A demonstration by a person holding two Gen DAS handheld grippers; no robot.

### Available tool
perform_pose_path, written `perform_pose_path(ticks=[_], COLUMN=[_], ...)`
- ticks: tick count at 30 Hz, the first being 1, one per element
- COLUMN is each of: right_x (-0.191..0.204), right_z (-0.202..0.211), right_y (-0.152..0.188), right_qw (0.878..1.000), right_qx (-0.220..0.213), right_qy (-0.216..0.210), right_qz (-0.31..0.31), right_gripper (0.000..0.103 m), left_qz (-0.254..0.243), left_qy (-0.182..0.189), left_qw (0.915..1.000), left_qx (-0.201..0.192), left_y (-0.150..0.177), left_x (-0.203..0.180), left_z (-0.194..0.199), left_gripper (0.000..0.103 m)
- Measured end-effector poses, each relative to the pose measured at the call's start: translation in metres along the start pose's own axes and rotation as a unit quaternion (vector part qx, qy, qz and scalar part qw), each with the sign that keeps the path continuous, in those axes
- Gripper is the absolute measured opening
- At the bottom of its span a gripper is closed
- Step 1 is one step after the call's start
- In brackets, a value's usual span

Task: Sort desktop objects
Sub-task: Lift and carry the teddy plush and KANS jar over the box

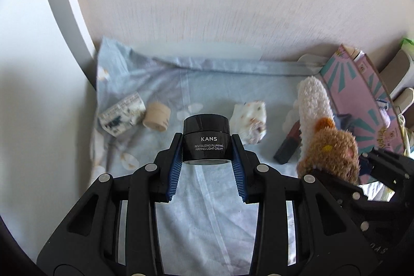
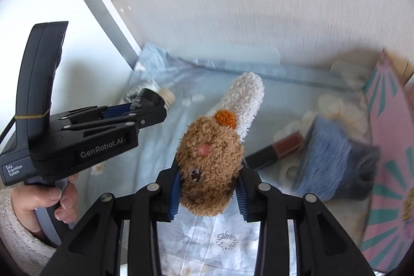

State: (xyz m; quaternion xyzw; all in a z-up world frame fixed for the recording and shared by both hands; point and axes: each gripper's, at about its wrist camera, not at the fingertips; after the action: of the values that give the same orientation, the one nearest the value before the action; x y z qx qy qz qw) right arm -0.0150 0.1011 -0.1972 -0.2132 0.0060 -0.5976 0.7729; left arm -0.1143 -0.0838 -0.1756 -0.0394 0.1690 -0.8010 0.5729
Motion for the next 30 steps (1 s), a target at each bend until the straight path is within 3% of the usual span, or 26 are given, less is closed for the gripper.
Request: perform_pose_path(ticks=[13,30], right_x=[-0.017,-0.131], right_z=[0.089,0.153], right_y=[-0.019,0.011], right_qw=[0.997,0.992], right_qx=[-0.067,-0.081], right_qy=[0.032,0.094], right_qz=[0.030,-0.029], right_gripper=[0.033,0.033], left_qz=[-0.029,-0.146], left_qy=[0.022,0.076], left_qw=[0.9979,0.9851], left_qx=[-0.053,-0.050], left_y=[-0.041,-0.079], left_x=[-0.058,-0.230], left_z=[0.066,0.051], left_gripper=[0.032,0.032])
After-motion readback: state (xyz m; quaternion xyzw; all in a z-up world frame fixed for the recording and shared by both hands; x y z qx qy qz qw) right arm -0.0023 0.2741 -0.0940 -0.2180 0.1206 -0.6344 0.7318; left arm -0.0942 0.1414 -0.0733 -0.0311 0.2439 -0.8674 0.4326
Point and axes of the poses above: each gripper's, at about its wrist camera, not at the fingertips, and z roughly against the way its jaws point, x to its left, y to its underside, and after that the axes turned 13 degrees about x, right-handed
